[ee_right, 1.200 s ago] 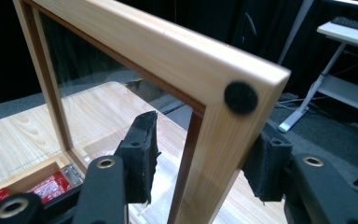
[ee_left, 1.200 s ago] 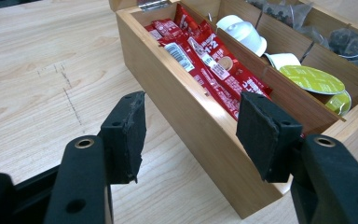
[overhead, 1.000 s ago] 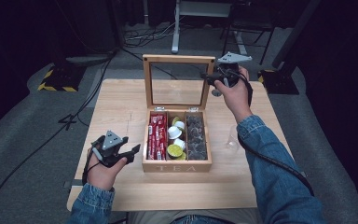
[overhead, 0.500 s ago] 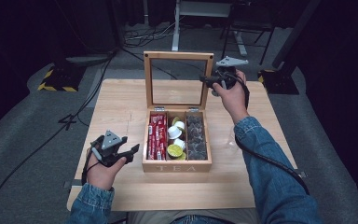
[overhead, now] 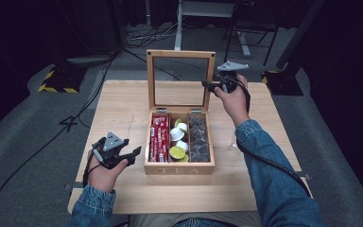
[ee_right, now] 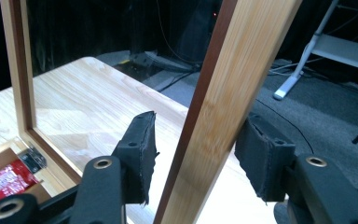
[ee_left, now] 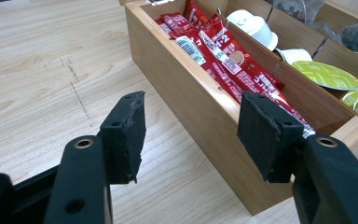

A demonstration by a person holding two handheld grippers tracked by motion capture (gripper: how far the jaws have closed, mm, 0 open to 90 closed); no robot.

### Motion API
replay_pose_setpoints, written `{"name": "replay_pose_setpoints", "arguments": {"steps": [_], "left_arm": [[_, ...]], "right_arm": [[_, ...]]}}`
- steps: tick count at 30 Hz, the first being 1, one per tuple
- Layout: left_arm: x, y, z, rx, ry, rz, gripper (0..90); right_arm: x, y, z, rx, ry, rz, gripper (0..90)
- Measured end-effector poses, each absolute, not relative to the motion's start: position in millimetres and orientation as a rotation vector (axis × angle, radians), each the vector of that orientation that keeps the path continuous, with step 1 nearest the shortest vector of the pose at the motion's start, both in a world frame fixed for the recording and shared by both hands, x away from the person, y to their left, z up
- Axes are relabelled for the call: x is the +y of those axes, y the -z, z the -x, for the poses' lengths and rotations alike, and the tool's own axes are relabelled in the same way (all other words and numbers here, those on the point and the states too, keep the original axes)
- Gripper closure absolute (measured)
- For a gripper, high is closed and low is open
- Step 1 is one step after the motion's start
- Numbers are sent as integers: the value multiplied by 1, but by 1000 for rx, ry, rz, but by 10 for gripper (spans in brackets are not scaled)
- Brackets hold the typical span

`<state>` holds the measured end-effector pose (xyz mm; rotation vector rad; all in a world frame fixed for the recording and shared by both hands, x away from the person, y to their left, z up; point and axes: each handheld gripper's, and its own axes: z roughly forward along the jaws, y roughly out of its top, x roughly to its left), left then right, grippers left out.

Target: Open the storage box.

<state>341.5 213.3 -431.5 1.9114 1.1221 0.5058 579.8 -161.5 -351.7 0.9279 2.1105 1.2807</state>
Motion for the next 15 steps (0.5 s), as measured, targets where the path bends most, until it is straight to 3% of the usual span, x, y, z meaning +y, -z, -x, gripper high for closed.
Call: {"name": "replay_pose_setpoints", "arguments": {"steps": [11,15], "left_arm": [[214,433,-344,1123,-495,-1912,419],[215,433,-345,1122,-489,-1917,415]], "right_arm": [[-158,357,-587,2134,-1223,-935,441],[-163,351,-585,2115,-1235,-977,352]]}}
